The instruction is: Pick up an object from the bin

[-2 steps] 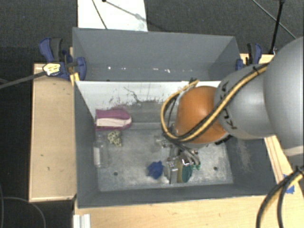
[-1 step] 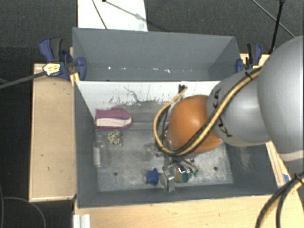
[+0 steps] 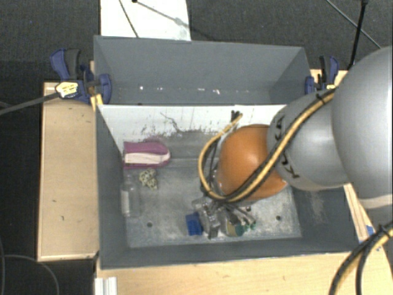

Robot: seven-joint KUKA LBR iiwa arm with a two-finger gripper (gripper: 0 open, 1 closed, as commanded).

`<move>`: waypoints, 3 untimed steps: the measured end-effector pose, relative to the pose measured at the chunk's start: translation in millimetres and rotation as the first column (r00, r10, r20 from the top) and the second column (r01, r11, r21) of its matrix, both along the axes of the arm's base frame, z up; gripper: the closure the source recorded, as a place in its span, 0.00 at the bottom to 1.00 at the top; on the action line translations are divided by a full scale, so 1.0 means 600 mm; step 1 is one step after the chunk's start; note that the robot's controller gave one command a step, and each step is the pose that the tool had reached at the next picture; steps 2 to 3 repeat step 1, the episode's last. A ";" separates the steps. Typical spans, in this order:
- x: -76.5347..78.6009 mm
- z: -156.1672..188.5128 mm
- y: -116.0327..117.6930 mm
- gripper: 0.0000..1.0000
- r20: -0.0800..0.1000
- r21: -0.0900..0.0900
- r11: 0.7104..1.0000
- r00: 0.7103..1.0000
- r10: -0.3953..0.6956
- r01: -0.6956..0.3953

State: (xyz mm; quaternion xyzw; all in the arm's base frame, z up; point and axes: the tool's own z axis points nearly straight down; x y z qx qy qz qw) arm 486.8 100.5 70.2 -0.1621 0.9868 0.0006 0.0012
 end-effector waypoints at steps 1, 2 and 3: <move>0.033 0.287 0.061 1.00 0.009 0.002 1.000 1.000 -0.016 0.016; 0.033 0.287 0.061 1.00 0.009 0.002 1.000 1.000 -0.016 0.016; 0.033 0.287 0.061 1.00 0.009 0.002 1.000 1.000 -0.016 0.016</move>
Offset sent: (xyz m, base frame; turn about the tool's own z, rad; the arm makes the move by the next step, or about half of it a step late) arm 0.0171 0.0354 0.1668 0.0188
